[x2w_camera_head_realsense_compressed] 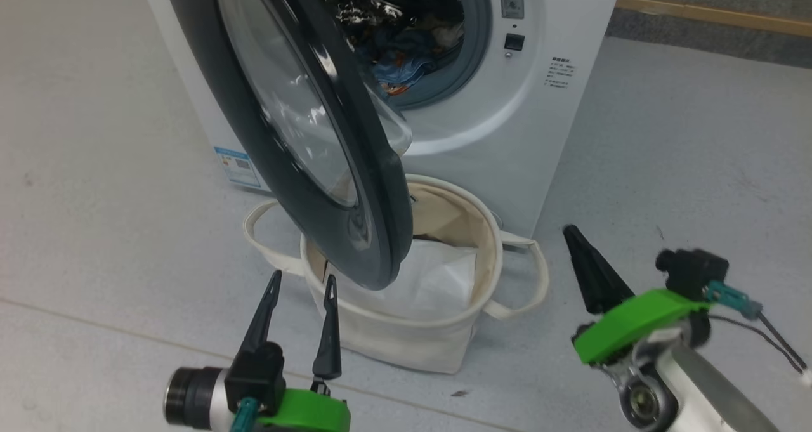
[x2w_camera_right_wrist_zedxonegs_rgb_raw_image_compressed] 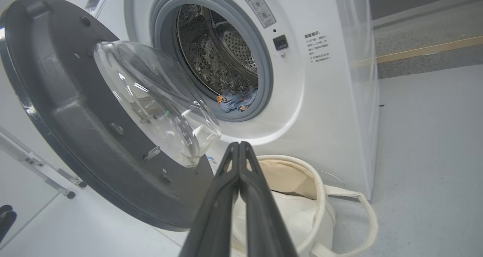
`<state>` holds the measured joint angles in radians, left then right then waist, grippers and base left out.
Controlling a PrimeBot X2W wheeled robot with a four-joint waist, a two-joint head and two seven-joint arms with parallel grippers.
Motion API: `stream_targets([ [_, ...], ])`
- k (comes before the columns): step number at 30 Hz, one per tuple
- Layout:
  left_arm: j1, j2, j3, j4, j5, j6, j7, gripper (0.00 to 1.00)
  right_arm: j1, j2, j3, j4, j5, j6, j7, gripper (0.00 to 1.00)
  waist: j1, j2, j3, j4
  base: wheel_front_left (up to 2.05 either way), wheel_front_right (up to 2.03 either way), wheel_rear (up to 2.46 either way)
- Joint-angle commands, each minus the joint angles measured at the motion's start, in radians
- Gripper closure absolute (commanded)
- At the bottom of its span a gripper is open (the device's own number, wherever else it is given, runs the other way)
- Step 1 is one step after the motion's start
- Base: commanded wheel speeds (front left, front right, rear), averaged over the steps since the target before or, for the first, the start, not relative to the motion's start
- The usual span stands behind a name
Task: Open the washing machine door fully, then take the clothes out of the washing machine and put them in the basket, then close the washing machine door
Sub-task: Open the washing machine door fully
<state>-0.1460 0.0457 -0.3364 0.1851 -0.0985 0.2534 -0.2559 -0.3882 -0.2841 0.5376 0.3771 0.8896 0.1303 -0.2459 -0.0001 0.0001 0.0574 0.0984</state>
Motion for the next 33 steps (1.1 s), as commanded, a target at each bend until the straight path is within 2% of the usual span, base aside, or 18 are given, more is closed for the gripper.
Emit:
stream_targets([
  [1,-0.015,0.005,0.039,-0.031,0.01,-0.008,-0.006,0.0,0.037,0.016,-0.041,-0.031,-0.066,0.0,-0.015,1.0,0.0001,-0.0001,-0.016,-0.011,0.0,0.0,0.0],
  [4,-0.005,0.005,0.042,-0.032,0.014,-0.014,-0.006,0.0,0.108,0.051,-0.131,-0.066,-0.171,0.0,-0.015,1.0,0.0001,-0.0001,-0.023,-0.019,0.0,0.0,0.0],
  [5,-0.005,0.005,0.042,-0.032,0.014,-0.014,-0.006,0.0,0.108,0.051,-0.131,-0.066,-0.171,0.0,-0.015,1.0,0.0001,-0.0001,-0.023,-0.019,0.0,0.0,0.0],
  [6,-0.002,0.005,0.043,-0.031,0.015,-0.016,-0.006,0.0,0.131,0.065,-0.164,-0.077,-0.211,0.0,-0.015,0.42,0.0001,-0.0001,-0.025,-0.022,0.0,0.0,0.0],
  [7,0.0,0.005,0.044,-0.03,0.017,-0.018,-0.006,0.0,0.152,0.079,-0.194,-0.088,-0.254,0.0,-0.015,0.04,0.0001,-0.0001,-0.027,-0.024,0.0,0.0,0.0],
  [8,0.002,0.005,0.045,-0.029,0.018,-0.02,-0.006,0.0,0.173,0.096,-0.221,-0.098,-0.289,0.0,-0.016,0.0,0.0001,-0.0001,-0.029,-0.025,0.0,0.0,0.0],
  [11,0.011,0.005,0.05,-0.024,0.019,-0.024,-0.006,0.0,0.224,0.146,-0.275,-0.123,-0.37,0.0,-0.016,0.0,0.0001,-0.0001,-0.033,-0.032,0.0,0.0,0.0],
  [16,0.024,0.006,0.069,-0.021,0.019,-0.026,-0.006,0.0,0.268,0.199,-0.312,-0.153,-0.404,0.0,-0.016,0.0,0.0001,-0.0001,-0.032,-0.044,0.0,0.0,0.0],
  [27,-0.005,0.005,0.073,-0.042,0.027,-0.036,-0.006,0.0,0.254,0.224,-0.315,-0.176,-0.429,0.0,-0.016,0.0,0.0001,-0.0001,0.02,-0.042,0.0,0.0,0.0],
  [33,-0.069,0.005,0.064,-0.155,0.012,-0.023,-0.006,0.0,0.228,0.229,-0.32,-0.194,-0.434,0.0,-0.016,0.0,0.0001,-0.0001,0.066,-0.039,0.0,0.0,0.0],
])
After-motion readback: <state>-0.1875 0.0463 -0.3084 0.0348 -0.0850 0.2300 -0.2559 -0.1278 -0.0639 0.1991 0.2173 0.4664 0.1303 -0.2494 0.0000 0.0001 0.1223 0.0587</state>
